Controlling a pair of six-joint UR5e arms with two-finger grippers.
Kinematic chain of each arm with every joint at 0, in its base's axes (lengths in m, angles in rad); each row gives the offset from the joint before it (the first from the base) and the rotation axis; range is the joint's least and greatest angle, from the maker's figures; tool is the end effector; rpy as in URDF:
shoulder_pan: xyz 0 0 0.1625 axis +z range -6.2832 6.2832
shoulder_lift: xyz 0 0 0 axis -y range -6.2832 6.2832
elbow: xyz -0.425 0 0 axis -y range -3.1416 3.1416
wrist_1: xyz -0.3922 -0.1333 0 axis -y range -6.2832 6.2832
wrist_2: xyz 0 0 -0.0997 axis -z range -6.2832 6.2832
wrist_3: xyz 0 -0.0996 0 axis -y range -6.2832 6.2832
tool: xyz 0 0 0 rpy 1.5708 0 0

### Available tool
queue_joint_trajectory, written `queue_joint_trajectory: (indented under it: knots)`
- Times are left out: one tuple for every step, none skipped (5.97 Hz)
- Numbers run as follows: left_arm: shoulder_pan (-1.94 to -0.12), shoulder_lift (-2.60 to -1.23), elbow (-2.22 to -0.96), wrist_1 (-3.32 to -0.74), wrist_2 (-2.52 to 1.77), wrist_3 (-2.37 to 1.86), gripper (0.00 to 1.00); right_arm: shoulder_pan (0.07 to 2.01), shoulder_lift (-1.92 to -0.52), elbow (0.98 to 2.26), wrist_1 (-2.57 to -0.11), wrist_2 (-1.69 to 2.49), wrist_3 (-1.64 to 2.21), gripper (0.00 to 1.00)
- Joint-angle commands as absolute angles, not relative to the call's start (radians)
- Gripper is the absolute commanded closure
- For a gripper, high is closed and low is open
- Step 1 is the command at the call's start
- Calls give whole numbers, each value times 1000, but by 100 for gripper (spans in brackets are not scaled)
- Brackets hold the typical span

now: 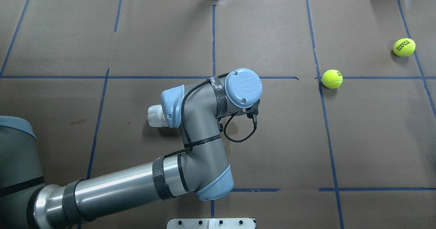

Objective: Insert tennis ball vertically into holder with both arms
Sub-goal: 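Close the left gripper around the can's open end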

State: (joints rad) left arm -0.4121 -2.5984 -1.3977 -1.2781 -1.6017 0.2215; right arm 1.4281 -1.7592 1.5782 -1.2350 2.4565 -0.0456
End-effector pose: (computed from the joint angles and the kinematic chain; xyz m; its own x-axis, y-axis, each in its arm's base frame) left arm 0.6431 -0.4232 0.1175 0.2055 0.9744 0.0915 -0.8411 0.1280 0.5255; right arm -0.0033 -0.4182 0.6975 0.6023 -0.2525 0.7573 0.1681 0.9675 0.1889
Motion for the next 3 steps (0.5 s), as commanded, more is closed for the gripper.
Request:
queue_joint_trajectory:
  knots:
    - [-400,-2602,-1376,-1279,-1557,225,0,1428,-1764,1571,-1235,2454,-48,0]
    - [-399,-2600,-1376,-1282,-1555,225,0,1428,-1766,1565,-1235,2454,-49,0]
    - [-399,-2597,-1367,-1285,-1555,227,0,1428,-1766,1560,-1233,2453,-49,0]
